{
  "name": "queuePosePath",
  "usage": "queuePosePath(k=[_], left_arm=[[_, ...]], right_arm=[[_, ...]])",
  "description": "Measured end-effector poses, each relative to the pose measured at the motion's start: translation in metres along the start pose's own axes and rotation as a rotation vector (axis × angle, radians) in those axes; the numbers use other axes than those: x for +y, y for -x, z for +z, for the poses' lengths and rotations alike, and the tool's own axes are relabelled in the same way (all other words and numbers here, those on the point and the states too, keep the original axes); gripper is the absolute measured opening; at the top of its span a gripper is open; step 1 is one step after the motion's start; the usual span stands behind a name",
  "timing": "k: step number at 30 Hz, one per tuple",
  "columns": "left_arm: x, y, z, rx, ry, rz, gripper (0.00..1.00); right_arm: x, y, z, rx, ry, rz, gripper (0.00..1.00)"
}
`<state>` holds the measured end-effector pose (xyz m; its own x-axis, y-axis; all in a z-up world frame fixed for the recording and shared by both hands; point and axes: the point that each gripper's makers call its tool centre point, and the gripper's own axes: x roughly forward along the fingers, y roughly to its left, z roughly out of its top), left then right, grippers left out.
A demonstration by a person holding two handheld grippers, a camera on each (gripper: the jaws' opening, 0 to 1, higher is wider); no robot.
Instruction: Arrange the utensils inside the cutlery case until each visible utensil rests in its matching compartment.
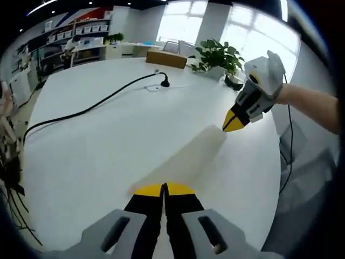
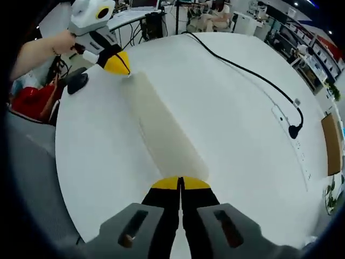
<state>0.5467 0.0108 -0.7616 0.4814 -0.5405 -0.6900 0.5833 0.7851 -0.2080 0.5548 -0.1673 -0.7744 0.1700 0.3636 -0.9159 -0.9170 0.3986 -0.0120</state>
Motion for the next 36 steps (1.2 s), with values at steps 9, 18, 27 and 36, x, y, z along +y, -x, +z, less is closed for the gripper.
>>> queuePosePath(k=[9,18,27,36], left_arm=[[0.005,-0.006,-0.007,0.043,0.001,0.038,0.00],[-0.001,-0.013,-0.015,0.121,-0.077,0.036,0.00],[0.000,-0.015,-0.014,0.186,-0.157,0.063,0.00],[-0.002,-0.013,-0.012,0.183,-0.161,0.061,0.00]], right_arm=[[0.001,-0.004,-0.014,0.077,0.053,-0.026,0.00],[-0.004,-0.008,-0.014,0.107,0.090,-0.056,0.00],[-0.008,-0.009,-0.014,0.152,0.029,-0.073,0.00],[-0.005,-0.008,-0.019,0.185,0.012,-0.062,0.00]])
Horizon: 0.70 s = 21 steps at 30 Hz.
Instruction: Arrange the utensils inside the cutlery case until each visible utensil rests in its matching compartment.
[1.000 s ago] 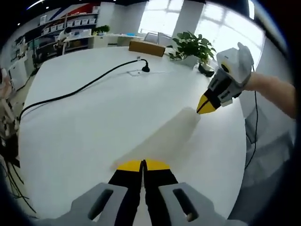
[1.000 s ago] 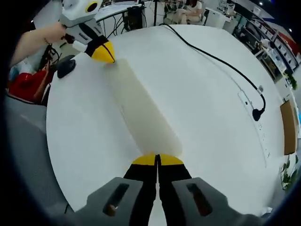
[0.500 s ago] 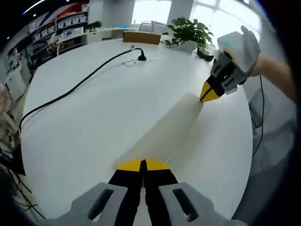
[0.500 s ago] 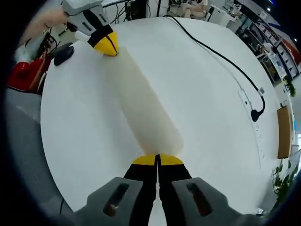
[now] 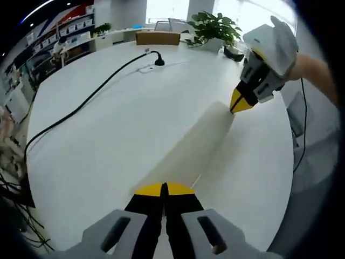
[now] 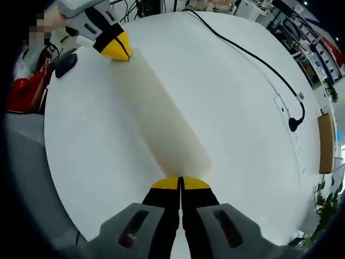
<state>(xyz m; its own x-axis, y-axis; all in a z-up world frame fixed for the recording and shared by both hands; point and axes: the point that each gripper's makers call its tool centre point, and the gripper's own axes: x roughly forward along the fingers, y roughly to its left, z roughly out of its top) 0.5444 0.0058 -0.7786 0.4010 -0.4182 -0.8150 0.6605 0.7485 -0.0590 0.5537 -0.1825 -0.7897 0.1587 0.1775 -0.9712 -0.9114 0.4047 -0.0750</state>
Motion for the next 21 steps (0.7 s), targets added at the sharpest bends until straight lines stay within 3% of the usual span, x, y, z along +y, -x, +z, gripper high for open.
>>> queuePosePath(k=[3,12,15,17,18,19,20,21], left_arm=[[0.000,0.000,0.001,0.010,-0.001,-0.003,0.00],[0.003,-0.003,0.004,0.104,-0.032,-0.021,0.00],[0.005,0.002,-0.003,0.144,-0.014,-0.008,0.00],[0.003,0.007,-0.007,0.137,-0.011,-0.025,0.00],[0.003,0.009,-0.013,0.168,0.027,-0.020,0.00],[0.003,0.008,-0.013,0.160,0.014,-0.031,0.00],[0.001,0.008,-0.018,0.190,0.017,-0.044,0.00],[0.002,0.007,-0.012,0.164,0.012,-0.041,0.00]], right_arm=[[-0.001,-0.002,0.000,0.007,-0.045,0.007,0.00],[-0.002,-0.002,0.001,0.072,-0.011,-0.014,0.00],[-0.002,-0.002,0.000,0.067,-0.029,-0.015,0.00],[0.001,-0.001,-0.002,0.069,-0.044,0.001,0.00],[0.000,-0.001,-0.001,0.063,-0.031,0.001,0.00],[-0.004,-0.001,0.001,0.044,-0.008,-0.007,0.00],[-0.002,-0.002,0.001,0.035,-0.016,0.016,0.00],[-0.002,-0.004,-0.001,0.032,-0.080,0.029,0.00]])
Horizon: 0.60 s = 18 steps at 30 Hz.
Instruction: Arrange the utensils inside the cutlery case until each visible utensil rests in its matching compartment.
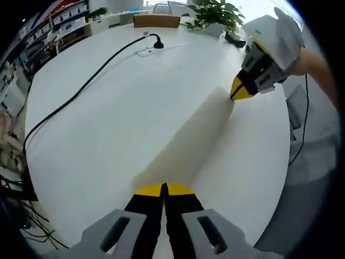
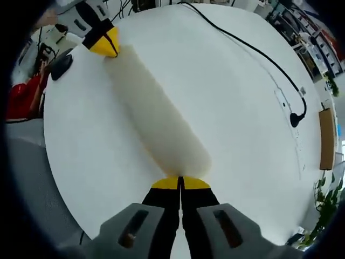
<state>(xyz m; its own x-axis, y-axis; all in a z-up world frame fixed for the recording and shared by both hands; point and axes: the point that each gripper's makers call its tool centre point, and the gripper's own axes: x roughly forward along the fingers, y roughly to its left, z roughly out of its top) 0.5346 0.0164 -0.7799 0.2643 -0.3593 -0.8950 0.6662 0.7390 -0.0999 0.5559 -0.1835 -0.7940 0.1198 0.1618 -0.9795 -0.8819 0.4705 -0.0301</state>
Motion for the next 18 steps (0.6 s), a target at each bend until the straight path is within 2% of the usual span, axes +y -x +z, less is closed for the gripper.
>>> queuePosePath(k=[2,4,8,11,15,17,18], left_arm=[[-0.0012,-0.0002,-0.0008,0.014,0.000,-0.003,0.00],[-0.0014,-0.0012,0.0002,0.030,-0.048,0.002,0.00],[-0.0001,-0.0030,0.0007,0.082,-0.032,0.010,0.00],[0.0017,-0.0046,0.0000,0.136,0.021,0.012,0.00],[0.0017,-0.0063,-0.0014,0.153,-0.036,0.002,0.00],[0.0016,-0.0072,-0.0022,0.151,-0.027,0.004,0.00],[0.0003,-0.0083,-0.0050,0.161,-0.071,-0.023,0.00]], right_arm=[[-0.0033,-0.0009,0.0002,-0.001,0.012,0.007,0.00],[-0.0012,-0.0020,0.0010,0.009,0.013,0.004,0.00],[-0.0013,-0.0022,0.0022,0.036,0.022,0.003,0.00],[-0.0025,-0.0027,0.0016,0.045,0.016,0.008,0.00],[0.0030,0.0003,0.0001,0.039,-0.007,0.015,0.00],[0.0051,0.0017,-0.0004,0.037,-0.012,0.017,0.00],[0.0048,0.0019,0.0007,0.033,-0.014,0.012,0.00]])
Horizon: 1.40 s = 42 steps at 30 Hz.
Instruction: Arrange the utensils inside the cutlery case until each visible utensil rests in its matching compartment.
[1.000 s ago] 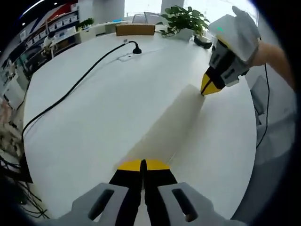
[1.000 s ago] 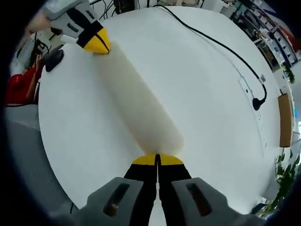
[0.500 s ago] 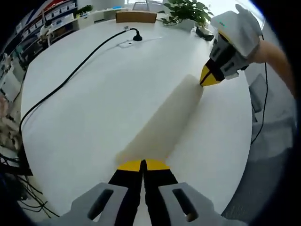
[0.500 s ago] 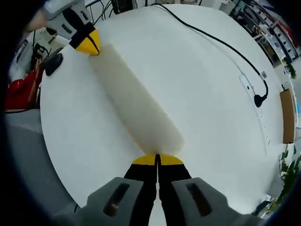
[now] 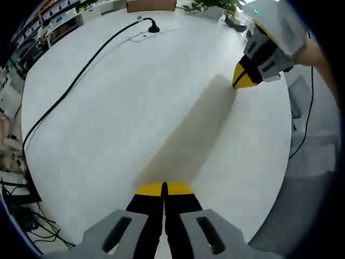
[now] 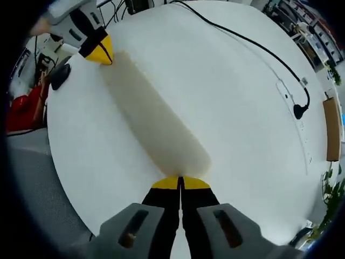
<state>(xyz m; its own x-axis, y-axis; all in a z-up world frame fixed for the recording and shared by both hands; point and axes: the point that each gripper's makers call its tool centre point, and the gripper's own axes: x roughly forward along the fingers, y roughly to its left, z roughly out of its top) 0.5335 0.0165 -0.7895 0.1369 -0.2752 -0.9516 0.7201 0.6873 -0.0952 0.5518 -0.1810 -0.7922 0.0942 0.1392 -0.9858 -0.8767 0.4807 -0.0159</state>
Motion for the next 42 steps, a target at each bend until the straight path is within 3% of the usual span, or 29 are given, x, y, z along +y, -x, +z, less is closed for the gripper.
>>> queuePosePath(k=[2,5,11,14,15,18,21,24,28,33,40,42], left_arm=[[0.007,-0.010,0.005,-0.009,0.035,0.021,0.00],[-0.003,0.002,0.001,-0.013,0.032,0.008,0.00],[-0.002,0.001,0.001,-0.016,0.057,0.004,0.00],[-0.002,0.001,0.001,-0.002,0.028,0.015,0.00],[-0.001,0.001,0.001,0.000,0.023,0.015,0.00],[0.000,0.001,0.001,0.004,0.034,0.011,0.00],[0.000,0.001,0.001,0.004,0.031,0.014,0.00],[-0.001,0.001,0.002,0.000,0.026,0.018,0.00],[0.000,0.001,0.003,0.005,0.016,0.024,0.00],[0.000,0.000,0.004,0.003,0.009,0.033,0.00],[0.001,-0.002,0.007,-0.016,0.018,0.028,0.00],[0.001,-0.002,0.008,-0.027,0.059,0.009,0.00]], right_arm=[[0.002,0.001,0.000,0.008,-0.004,0.004,0.00],[0.004,0.002,0.000,0.016,0.001,0.003,0.00],[0.001,0.002,0.000,0.023,0.020,0.015,0.00],[0.000,0.002,0.001,0.030,0.073,0.040,0.00],[-0.008,0.003,0.011,-0.025,0.064,0.000,0.00],[-0.013,0.004,0.022,-0.065,-0.032,0.002,0.00],[-0.020,-0.003,0.020,-0.023,0.022,-0.030,0.00],[-0.024,-0.004,0.021,-0.021,-0.037,-0.032,0.00],[-0.023,-0.004,0.022,0.014,0.020,-0.036,0.00],[-0.026,-0.006,0.021,0.064,-0.116,0.060,0.00],[-0.021,-0.005,0.019,0.074,-0.080,0.040,0.00],[-0.019,-0.004,0.018,0.071,-0.080,0.033,0.00]])
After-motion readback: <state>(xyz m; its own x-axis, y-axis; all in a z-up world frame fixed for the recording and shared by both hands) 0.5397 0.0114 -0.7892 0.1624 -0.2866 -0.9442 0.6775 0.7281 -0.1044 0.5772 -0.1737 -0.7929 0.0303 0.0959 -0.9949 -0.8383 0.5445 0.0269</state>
